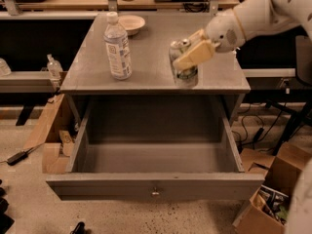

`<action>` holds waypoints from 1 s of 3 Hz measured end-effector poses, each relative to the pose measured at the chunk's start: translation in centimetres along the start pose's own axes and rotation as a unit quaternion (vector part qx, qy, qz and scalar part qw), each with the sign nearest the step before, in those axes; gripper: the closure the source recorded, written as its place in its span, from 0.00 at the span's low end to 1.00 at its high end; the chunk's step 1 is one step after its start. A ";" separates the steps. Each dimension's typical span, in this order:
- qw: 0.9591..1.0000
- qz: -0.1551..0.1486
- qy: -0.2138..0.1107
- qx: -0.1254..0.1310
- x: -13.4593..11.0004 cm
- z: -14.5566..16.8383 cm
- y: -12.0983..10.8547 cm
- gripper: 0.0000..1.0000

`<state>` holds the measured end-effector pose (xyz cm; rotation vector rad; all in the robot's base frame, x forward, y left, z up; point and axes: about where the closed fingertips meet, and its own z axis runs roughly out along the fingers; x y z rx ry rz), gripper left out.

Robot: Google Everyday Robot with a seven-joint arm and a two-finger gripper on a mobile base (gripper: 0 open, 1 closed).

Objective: Pick 7up can from top drawer and place on counter

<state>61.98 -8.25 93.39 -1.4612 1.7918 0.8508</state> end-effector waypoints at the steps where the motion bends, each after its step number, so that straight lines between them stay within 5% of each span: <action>1: 0.999 0.002 -0.017 0.046 -3.8 -1.6 -3.9 1.00; 2: 0.988 -0.021 -0.056 0.139 -7.6 -3.7 -9.4 1.00; 3: 0.964 -0.022 -0.082 0.254 -8.3 -7.0 -15.3 1.00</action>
Offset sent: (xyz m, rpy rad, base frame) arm 0.1811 -0.0239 0.1413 0.1259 -0.4211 -0.4050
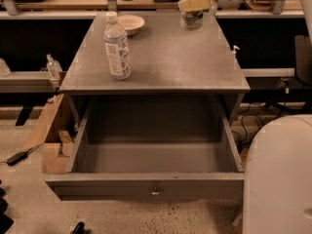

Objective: Pick 7up can from top drawer and place on counter

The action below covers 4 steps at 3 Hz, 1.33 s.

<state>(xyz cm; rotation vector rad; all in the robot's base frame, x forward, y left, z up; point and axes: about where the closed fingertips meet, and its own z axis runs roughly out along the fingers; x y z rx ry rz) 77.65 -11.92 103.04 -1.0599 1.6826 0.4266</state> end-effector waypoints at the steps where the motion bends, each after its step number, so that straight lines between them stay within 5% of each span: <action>1: 0.998 0.013 0.002 0.055 1.7 0.4 -3.2 1.00; 2: 0.995 0.048 0.019 0.086 7.0 3.7 -5.3 1.00; 4: 0.990 0.100 0.027 0.097 14.2 8.2 -5.5 1.00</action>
Offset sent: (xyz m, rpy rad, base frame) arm 0.0766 -0.0429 -0.1072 0.0190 0.0365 -0.2828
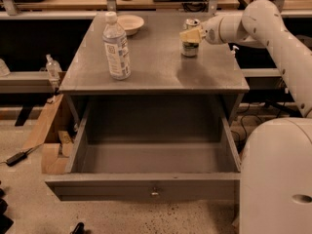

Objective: Pick 7up can from top drawer and place on counter

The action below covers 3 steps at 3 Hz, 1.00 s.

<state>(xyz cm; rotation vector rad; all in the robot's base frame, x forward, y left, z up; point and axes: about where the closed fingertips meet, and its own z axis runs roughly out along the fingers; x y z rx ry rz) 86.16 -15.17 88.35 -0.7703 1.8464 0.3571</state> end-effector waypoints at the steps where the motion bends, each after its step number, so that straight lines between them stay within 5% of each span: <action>1: 1.000 0.000 0.000 0.000 -0.4 -0.2 0.0 1.00; 3: 1.000 0.000 0.000 -0.001 -0.4 0.0 0.1 0.58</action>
Offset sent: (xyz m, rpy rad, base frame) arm 0.0000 0.0000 0.0042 0.0000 0.0000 0.0000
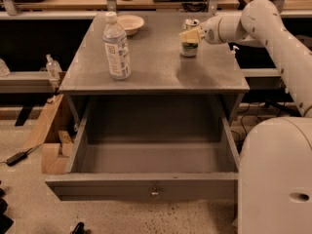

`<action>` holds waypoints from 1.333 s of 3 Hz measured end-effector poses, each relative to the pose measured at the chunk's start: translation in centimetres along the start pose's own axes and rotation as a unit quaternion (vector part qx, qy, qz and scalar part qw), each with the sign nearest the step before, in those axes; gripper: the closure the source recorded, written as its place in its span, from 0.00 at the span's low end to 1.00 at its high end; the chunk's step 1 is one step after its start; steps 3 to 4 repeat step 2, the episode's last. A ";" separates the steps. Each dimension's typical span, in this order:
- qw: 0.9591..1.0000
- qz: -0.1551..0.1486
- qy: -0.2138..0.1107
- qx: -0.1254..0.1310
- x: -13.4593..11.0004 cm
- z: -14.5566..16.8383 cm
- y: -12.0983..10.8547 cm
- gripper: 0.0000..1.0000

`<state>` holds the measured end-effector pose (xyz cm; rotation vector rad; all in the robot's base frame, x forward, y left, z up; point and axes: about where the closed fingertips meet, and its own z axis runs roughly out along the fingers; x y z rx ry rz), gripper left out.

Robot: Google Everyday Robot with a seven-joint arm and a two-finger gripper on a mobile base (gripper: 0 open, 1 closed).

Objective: Pick 7up can from top drawer and place on counter

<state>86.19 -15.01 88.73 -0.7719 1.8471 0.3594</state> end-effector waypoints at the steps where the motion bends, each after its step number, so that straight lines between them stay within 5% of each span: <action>1: 1.000 0.000 0.000 -0.001 0.0 0.1 0.1 0.27; 2: 1.000 0.000 0.001 -0.003 0.1 0.4 0.3 0.04; 4: 1.000 0.000 0.001 -0.003 0.1 0.4 0.3 0.04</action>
Offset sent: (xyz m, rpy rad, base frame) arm 0.0000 0.0000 0.0002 0.0000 0.0000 0.0000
